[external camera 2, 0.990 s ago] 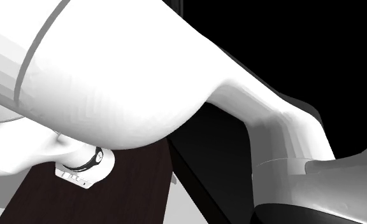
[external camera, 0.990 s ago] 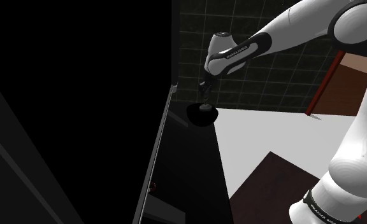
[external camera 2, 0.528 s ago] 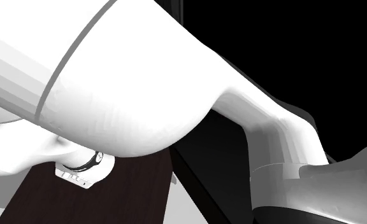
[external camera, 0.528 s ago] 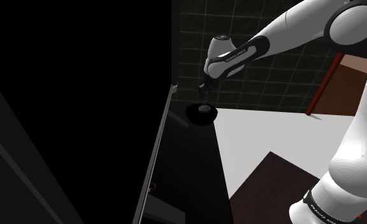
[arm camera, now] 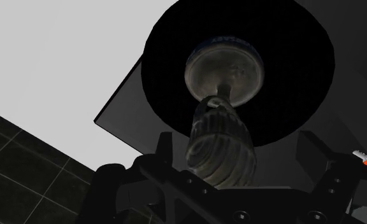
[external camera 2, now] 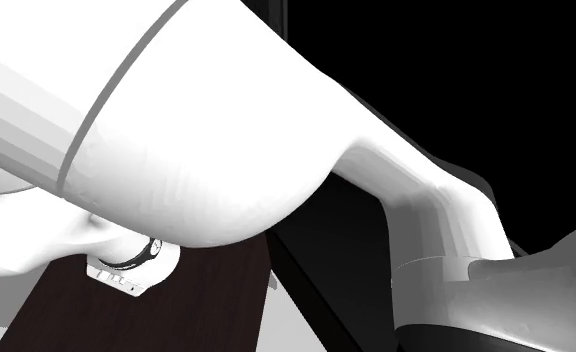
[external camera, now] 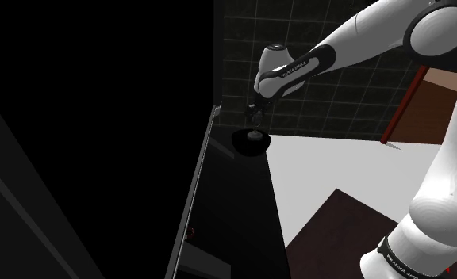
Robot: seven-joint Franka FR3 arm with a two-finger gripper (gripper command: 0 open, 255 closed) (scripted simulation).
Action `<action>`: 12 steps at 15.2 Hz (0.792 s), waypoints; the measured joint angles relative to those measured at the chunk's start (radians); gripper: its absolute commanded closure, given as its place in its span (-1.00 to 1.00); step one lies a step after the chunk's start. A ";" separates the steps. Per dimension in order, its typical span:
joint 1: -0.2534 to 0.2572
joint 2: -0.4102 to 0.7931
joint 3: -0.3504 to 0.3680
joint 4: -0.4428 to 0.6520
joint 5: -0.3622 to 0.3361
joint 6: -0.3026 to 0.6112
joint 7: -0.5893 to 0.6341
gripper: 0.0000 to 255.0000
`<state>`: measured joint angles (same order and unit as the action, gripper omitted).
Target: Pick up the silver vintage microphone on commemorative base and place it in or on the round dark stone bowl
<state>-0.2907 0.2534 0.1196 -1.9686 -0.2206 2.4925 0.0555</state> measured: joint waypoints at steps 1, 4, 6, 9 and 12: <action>0.000 0.001 0.000 0.000 0.000 0.000 0.000 -1.00; 0.000 -0.050 0.007 0.000 0.016 -0.049 -0.009 -1.00; 0.001 -0.082 0.012 0.002 0.026 -0.082 -0.015 -1.00; -0.001 -0.094 0.012 -0.002 0.030 -0.090 -0.020 -1.00; -0.001 -0.095 0.012 -0.003 0.031 -0.091 -0.020 -1.00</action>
